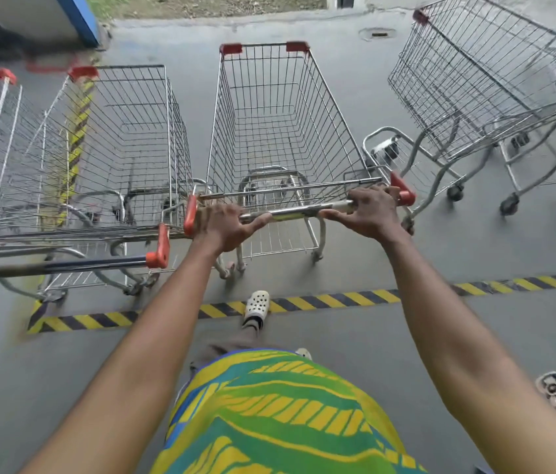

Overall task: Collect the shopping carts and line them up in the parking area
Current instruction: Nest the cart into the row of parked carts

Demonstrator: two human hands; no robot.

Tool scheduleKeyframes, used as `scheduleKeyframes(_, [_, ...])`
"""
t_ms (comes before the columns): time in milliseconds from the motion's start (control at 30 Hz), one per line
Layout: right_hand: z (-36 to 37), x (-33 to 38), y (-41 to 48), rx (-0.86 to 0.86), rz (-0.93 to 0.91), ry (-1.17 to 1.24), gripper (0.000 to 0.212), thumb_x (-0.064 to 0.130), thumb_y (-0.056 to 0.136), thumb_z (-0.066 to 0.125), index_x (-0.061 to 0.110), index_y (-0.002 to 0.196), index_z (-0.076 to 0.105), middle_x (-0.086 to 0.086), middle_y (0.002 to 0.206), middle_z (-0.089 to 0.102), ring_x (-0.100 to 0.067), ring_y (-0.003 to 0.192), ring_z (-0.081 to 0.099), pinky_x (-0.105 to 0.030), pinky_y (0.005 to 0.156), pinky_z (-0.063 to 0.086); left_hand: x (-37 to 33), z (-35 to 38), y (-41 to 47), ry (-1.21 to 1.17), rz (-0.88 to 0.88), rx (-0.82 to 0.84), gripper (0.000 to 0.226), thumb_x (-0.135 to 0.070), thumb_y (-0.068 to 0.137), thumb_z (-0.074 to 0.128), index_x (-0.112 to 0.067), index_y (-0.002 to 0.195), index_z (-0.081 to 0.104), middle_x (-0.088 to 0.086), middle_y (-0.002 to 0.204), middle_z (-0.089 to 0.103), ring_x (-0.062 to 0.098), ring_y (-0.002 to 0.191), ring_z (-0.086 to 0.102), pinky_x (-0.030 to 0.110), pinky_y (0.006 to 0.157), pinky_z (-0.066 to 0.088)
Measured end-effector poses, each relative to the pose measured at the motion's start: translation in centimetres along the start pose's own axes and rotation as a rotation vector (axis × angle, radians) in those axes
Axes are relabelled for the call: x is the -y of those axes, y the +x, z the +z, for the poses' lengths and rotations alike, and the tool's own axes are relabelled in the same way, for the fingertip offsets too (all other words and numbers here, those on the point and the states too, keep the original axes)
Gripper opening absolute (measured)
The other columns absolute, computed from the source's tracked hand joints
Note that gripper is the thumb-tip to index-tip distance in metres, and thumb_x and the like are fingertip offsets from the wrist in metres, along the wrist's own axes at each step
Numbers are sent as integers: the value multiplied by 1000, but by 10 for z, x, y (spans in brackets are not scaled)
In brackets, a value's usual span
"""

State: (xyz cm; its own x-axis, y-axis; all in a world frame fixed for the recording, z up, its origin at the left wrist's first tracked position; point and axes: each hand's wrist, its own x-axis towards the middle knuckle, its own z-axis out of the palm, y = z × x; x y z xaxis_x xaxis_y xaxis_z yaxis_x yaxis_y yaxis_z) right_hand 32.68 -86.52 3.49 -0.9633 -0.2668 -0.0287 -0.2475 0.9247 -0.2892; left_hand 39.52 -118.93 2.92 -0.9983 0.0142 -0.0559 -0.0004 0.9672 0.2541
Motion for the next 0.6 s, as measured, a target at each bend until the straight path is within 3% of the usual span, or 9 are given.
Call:
scheduleKeyframes(300, [3, 23, -20, -8, -19, 62, 78, 105, 64, 33, 28, 64, 42, 8, 77, 53, -18, 88, 48, -46, 94, 39, 15, -3, -21, 73, 6, -31, 85, -93, 81, 31, -15, 60, 59, -1, 52, 53, 14, 49, 54, 22, 48, 25])
scheduleKeyframes(467, [7, 29, -23, -5, -5, 63, 81, 104, 65, 35, 25, 68, 50, 6, 84, 60, -19, 94, 52, -40, 90, 31, 18, -8, -29, 57, -17, -41, 85, -94, 79, 27, -15, 57, 50, 1, 56, 53, 19, 54, 54, 29, 55, 40])
scheduleKeyframes(600, [8, 31, -26, -27, -9, 73, 82, 105, 65, 35, 24, 65, 48, 7, 81, 59, -19, 92, 51, -44, 92, 36, 15, -13, -34, 57, -30, -16, 87, -96, 76, 22, -16, 57, 48, 1, 57, 53, 19, 55, 52, 31, 59, 42])
